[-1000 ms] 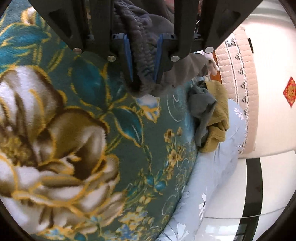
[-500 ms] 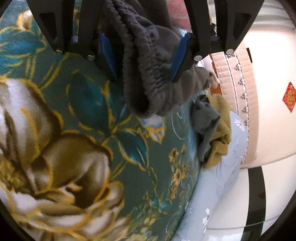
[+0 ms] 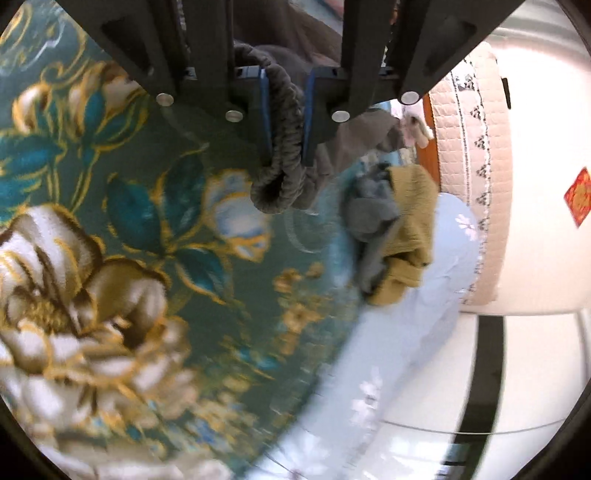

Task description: Fold clothes

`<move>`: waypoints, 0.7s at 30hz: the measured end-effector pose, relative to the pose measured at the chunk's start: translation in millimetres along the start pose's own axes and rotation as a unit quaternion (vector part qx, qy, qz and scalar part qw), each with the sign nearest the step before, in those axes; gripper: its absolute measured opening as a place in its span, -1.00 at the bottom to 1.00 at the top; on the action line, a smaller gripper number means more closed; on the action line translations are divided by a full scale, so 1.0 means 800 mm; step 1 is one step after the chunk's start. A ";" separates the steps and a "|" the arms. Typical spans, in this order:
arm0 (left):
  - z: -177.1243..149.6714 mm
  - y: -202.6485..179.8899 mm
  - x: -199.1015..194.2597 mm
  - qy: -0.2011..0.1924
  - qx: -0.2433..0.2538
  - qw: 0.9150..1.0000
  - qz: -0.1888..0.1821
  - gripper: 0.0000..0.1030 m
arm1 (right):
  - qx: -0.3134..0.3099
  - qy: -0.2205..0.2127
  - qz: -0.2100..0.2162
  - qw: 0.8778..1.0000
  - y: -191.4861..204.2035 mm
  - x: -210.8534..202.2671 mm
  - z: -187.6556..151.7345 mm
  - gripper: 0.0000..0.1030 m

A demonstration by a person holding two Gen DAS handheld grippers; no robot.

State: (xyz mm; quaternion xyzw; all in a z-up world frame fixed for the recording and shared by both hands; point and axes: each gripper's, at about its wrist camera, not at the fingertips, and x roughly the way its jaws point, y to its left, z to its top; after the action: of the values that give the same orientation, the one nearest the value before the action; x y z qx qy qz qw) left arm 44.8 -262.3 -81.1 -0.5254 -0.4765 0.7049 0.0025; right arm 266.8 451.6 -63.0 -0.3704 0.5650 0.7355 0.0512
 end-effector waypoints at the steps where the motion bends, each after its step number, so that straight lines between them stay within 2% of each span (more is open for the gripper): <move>1: 0.000 -0.001 0.000 0.000 0.003 1.000 0.001 -0.16 | -0.002 -0.023 0.012 1.000 0.006 -0.013 0.000 -0.71; 2: -0.001 -0.001 0.000 0.001 0.005 1.000 0.001 -0.16 | 0.003 -0.051 0.022 0.998 0.005 -0.026 0.004 -0.72; 4: -0.001 0.002 0.002 0.006 -0.002 1.000 0.002 -0.16 | 0.037 -0.105 -0.002 0.994 -0.020 -0.042 0.021 -0.72; 7: 0.002 0.006 0.003 0.006 -0.006 1.000 0.004 -0.15 | 0.112 -0.128 -0.067 0.983 -0.069 -0.038 0.043 -0.72; 8: 0.002 0.008 0.004 0.007 -0.011 1.000 0.004 -0.04 | 0.130 -0.126 -0.080 0.980 -0.080 -0.034 0.045 -0.72; 10: 0.004 0.012 0.007 0.011 -0.020 1.000 0.006 0.04 | 0.149 -0.125 -0.089 0.977 -0.088 -0.024 0.044 -0.72; 15: 0.010 0.014 0.029 0.029 -0.020 0.999 0.036 0.04 | 0.151 -0.128 -0.120 0.973 -0.073 -0.024 0.044 -0.58; 19: 0.015 0.013 0.049 0.038 -0.012 0.998 0.052 0.04 | 0.121 -0.150 -0.157 0.969 -0.047 -0.048 0.041 -0.50; 21: 0.017 0.012 0.056 0.038 -0.007 0.997 0.060 0.04 | 0.114 -0.163 -0.151 0.968 -0.038 -0.073 0.034 -0.40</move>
State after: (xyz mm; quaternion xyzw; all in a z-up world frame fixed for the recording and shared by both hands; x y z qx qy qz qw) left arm 19.1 -254.3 -120.8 -0.5794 -0.4484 0.6802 -0.0254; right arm 310.8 506.0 -49.6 -0.3184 0.5662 0.7007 0.2951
